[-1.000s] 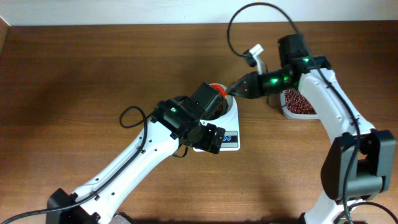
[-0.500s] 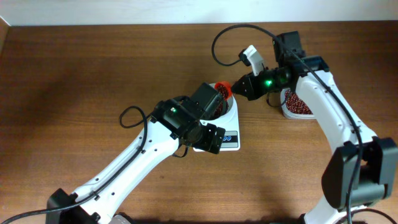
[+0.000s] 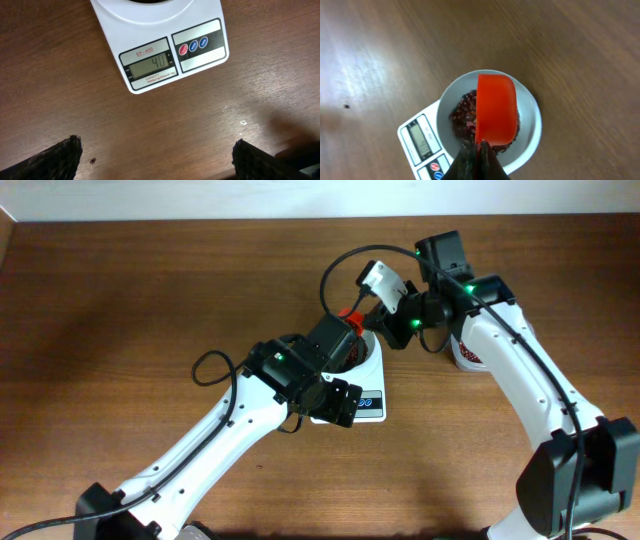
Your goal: Scoop item into bowl and weigh 50g on scale
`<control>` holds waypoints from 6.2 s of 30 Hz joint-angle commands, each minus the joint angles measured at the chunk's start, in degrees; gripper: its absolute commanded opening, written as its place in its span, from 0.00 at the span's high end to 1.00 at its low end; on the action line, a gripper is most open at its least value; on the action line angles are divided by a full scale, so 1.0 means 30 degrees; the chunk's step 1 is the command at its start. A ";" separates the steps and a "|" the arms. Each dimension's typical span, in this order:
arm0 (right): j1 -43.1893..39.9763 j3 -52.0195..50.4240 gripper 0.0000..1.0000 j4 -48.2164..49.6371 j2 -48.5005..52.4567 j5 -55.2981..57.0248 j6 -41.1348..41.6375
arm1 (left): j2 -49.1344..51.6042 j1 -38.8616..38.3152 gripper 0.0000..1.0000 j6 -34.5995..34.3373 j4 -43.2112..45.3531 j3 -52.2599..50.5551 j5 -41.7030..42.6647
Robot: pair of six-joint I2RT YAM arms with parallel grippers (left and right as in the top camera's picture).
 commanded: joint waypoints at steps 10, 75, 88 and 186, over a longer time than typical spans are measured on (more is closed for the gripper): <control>0.0197 0.0357 0.96 0.0080 -0.0474 0.0197 0.0291 | -0.0372 -0.0022 0.01 0.0175 0.0022 -0.0102 0.0138; -0.6193 0.1610 0.96 -0.4466 -0.0364 1.4418 0.9639 | -0.0372 -0.0022 0.01 0.0175 0.0022 -0.0102 0.0138; -0.4685 0.5588 0.96 -0.5246 -0.0321 -0.0525 0.5967 | -0.0372 -0.0022 0.01 0.0175 0.0022 -0.0102 0.0138; -0.3184 0.3687 0.96 -0.4422 0.5530 -0.9952 0.6360 | -0.0372 -0.0022 0.01 0.0175 0.0022 -0.0102 0.0138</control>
